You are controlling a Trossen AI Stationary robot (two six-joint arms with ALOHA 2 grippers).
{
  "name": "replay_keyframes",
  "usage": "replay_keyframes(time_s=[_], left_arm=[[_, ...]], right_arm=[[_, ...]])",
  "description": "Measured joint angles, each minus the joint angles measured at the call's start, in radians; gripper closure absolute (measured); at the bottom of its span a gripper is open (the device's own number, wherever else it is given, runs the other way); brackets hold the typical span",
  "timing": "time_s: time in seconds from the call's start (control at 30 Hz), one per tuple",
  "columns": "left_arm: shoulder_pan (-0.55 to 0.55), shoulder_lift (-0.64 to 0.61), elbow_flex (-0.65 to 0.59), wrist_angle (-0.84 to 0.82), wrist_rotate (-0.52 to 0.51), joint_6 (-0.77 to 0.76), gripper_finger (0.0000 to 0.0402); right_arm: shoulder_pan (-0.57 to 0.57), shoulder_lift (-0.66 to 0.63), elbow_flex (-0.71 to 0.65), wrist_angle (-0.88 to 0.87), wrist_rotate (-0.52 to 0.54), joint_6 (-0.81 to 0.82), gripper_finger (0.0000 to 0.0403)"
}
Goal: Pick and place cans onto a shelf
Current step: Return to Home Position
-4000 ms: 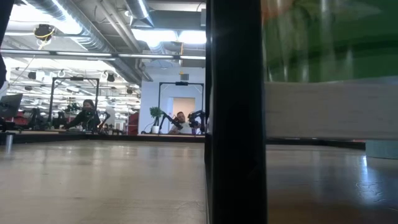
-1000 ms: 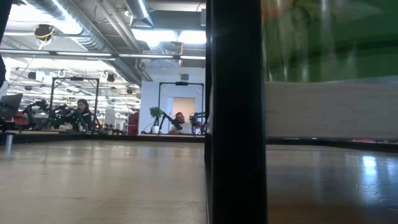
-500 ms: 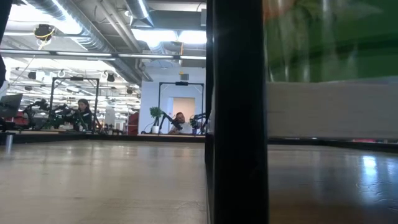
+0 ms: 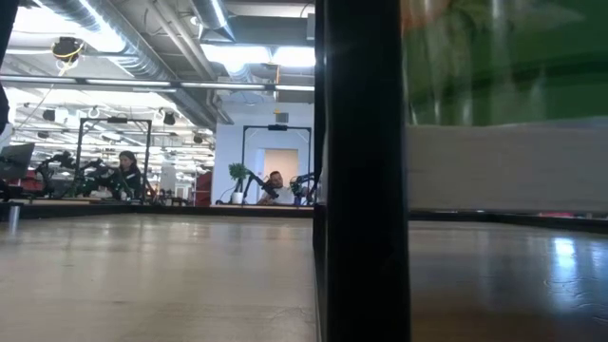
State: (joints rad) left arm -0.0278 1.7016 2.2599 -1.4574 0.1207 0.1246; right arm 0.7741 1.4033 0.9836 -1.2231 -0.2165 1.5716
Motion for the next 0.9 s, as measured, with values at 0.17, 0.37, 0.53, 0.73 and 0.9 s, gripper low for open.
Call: replay_keyframes(time_s=[0.17, 0.37, 0.53, 0.73, 0.9], left_arm=[[0.0, 0.0, 0.0, 0.0, -0.001, 0.014, 0.0365], [0.0, -0.026, 0.001, 0.0, -0.001, 0.016, 0.0365], [0.0, -0.039, 0.001, 0.013, 0.0, -0.028, 0.0365], [0.0, -0.042, 0.001, 0.017, 0.0, -0.017, 0.0365], [0.0, -0.042, 0.001, 0.016, -0.021, -0.014, 0.0365]], right_arm=[[-0.018, -0.029, 0.087, -0.022, 0.111, -0.077, 0.0338], [-0.028, -0.058, 0.261, -0.126, 0.319, -0.134, 0.0338], [-0.028, -0.068, 0.412, -0.21, 0.416, -0.189, 0.0338], [-0.034, -0.067, 0.51, -0.267, 0.499, -0.235, 0.0376], [-0.04, -0.067, 0.514, -0.276, 0.512, -0.246, 0.0394]])
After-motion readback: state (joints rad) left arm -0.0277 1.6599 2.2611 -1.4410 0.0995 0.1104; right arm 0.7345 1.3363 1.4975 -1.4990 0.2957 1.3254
